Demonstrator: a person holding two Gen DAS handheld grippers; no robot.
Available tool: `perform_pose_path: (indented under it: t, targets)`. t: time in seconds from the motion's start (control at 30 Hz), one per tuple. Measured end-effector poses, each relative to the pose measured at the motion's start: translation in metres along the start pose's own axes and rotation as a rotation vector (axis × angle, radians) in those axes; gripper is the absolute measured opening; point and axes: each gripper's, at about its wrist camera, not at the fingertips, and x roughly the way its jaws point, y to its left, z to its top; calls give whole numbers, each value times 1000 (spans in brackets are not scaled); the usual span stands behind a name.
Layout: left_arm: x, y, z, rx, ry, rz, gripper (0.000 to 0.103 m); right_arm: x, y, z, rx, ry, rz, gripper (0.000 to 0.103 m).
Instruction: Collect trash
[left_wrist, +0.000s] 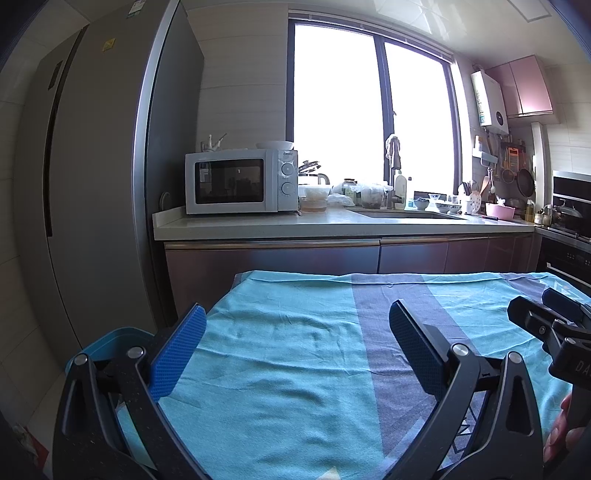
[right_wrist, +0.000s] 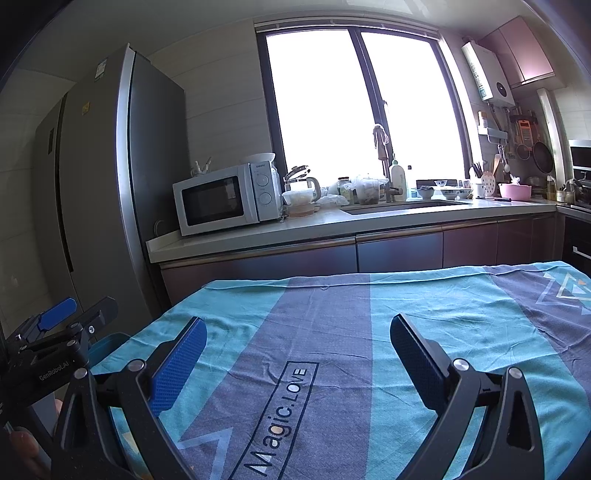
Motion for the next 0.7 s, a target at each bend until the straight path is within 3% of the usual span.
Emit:
perform_pose_path:
  t: [0.7]
  targets:
    - [1, -1, -2, 1, 0, -2, 97, -1, 2, -2, 7, -4, -4, 96]
